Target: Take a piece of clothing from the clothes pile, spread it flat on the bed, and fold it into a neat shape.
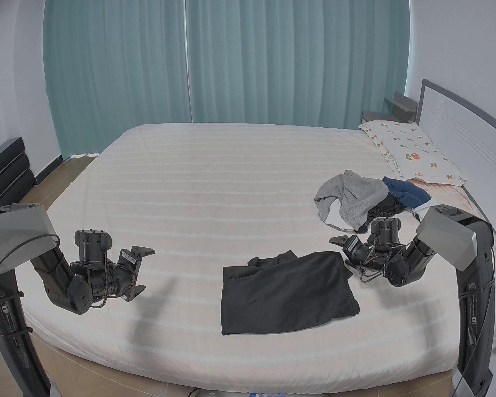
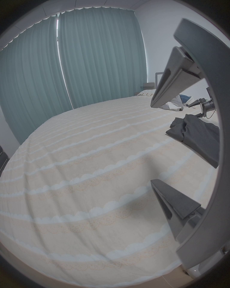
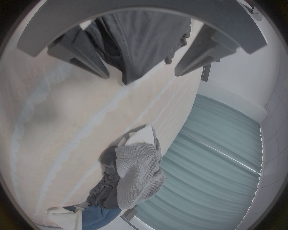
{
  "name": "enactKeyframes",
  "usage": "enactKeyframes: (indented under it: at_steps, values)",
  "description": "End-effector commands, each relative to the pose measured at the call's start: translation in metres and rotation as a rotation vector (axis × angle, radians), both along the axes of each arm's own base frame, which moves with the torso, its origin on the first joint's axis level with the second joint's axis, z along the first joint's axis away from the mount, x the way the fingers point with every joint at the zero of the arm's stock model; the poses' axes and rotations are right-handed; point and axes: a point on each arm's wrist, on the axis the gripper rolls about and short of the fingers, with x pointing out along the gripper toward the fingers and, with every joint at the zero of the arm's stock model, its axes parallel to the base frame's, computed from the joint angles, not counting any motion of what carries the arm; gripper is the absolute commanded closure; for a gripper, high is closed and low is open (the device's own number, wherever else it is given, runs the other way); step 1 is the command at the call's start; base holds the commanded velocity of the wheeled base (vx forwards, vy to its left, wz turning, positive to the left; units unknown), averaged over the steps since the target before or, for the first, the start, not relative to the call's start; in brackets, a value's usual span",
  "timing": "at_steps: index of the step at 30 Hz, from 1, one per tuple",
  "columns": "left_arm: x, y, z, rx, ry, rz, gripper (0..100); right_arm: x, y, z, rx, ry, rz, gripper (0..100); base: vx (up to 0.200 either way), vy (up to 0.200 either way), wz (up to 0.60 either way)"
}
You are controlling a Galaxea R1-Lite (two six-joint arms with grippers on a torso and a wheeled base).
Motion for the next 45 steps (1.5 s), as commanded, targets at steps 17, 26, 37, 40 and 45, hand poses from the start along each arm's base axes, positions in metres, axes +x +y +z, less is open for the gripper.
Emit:
enactKeyframes:
  at_steps: [17, 26, 37, 40, 45]
  values:
    - [0.000, 0.000, -0.001, 0.000, 0.001, 0.001, 0, -0.075, -0.035, 0.004, -0.118, 0.119, 0.329, 0, -0.071, 0.000, 0.00]
    - [0.000, 0.000, -0.001, 0.001, 0.001, 0.001, 0, -0.084, -0.023, -0.004, -0.153, 0.130, 0.409, 0, 0.000, 0.000, 0.00]
    - [0.000, 0.000, -0.001, 0.001, 0.001, 0.001, 0, -0.097, -0.028, 0.001, -0.218, 0.199, 0.466, 100, 0.000, 0.000, 0.00]
    - [0.000, 0.000, -0.001, 0.002, 0.001, 0.000, 0, -0.097, -0.034, 0.001, -0.242, 0.190, 0.466, 100, 0.000, 0.000, 0.00]
    - [0.000, 0.000, -0.001, 0.002, 0.001, 0.000, 0, -0.096, -0.035, 0.001, -0.248, 0.185, 0.467, 100, 0.000, 0.000, 0.00]
